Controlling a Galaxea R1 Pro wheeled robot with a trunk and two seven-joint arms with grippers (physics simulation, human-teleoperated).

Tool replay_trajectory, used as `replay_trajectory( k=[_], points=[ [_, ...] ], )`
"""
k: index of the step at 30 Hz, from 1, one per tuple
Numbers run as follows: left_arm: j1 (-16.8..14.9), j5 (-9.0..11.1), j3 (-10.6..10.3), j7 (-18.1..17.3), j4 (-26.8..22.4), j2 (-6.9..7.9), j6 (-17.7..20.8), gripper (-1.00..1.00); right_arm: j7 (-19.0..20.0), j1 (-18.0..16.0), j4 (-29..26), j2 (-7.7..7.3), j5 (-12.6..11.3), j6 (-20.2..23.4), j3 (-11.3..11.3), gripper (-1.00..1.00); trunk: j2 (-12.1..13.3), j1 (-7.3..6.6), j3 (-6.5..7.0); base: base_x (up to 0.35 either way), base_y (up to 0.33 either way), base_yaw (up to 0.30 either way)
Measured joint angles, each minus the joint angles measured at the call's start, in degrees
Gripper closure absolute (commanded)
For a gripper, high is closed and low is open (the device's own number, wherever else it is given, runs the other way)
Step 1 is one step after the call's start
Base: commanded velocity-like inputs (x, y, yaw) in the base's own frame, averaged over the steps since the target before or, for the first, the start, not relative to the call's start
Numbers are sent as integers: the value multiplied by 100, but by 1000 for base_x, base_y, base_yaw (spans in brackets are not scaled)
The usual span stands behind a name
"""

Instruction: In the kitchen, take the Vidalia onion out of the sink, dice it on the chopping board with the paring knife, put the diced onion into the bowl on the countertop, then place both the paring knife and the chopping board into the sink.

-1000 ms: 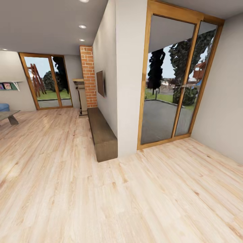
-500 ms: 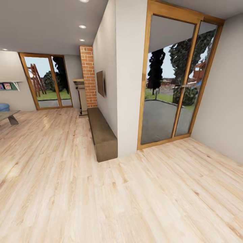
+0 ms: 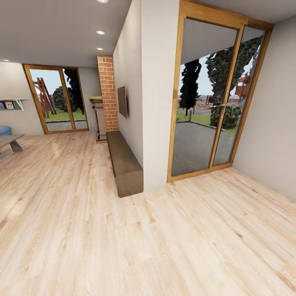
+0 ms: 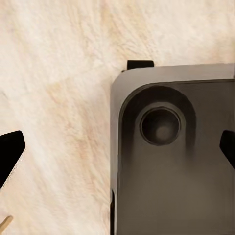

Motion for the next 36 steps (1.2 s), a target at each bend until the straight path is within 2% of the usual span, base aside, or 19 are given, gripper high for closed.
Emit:
replay_trajectory(
  k=[4,5,6,7,8,10,11,13,14,15,23,24,36],
  points=[
    [0,1,0,0,-129,12,-2,-100,-48,0,-129,-5,-5,-129,-4,-100,0,0,0,0,0,0],
    [2,1,1,1,-517,13,-2,-100,-61,2,-478,-5,-8,-413,-6,-100,0,0,-1,0,0,0],
    [2,1,0,2,-1330,18,-3,-100,-100,0,-1294,-6,-9,-455,-6,-100,0,0,-1,0,0,0],
    [-7,1,1,1,-2427,23,0,-100,-122,-2,-2444,-6,-7,-478,-4,-100,1,0,2,0,0,0],
    [-3,1,4,1,-2689,35,-3,-100,-167,-5,-3006,-7,-7,-543,-3,-100,0,0,2,0,0,0],
    [0,1,5,0,-2873,61,-3,-100,-209,0,-3258,-3,-17,-679,-4,-100,0,0,0,0,0,0],
    [0,4,4,-1,-2969,81,-7,-100,-233,-1,-3433,1,-25,-894,-4,-100,0,0,0,0,0,0],
    [0,3,4,-1,-2944,92,-9,-100,-242,0,-3502,1,-30,-1067,-2,-100,0,0,0,0,0,0],
    [1,8,5,-1,-2732,181,-43,-100,-247,0,-3445,2,-25,-1256,4,-100,0,0,-1,0,0,0],
    [1,8,3,-1,-2667,199,-87,-100,-249,1,-3359,2,-28,-1287,1,-100,0,0,-1,0,0,0],
    [0,21,-2,-1,-2481,224,-417,-100,-250,0,-3143,9,-34,-1332,-4,-100,0,0,0,0,0,-5],
    [1,24,1,-1,-2392,227,-546,-100,-250,0,-3130,10,-34,-1334,-1,-100,0,0,1,0,0,-94],
    [0,28,2,-1,-2351,228,-589,-100,-251,0,-3110,10,-34,-1339,3,-100,0,0,50,0,0,-210]
  ],
)
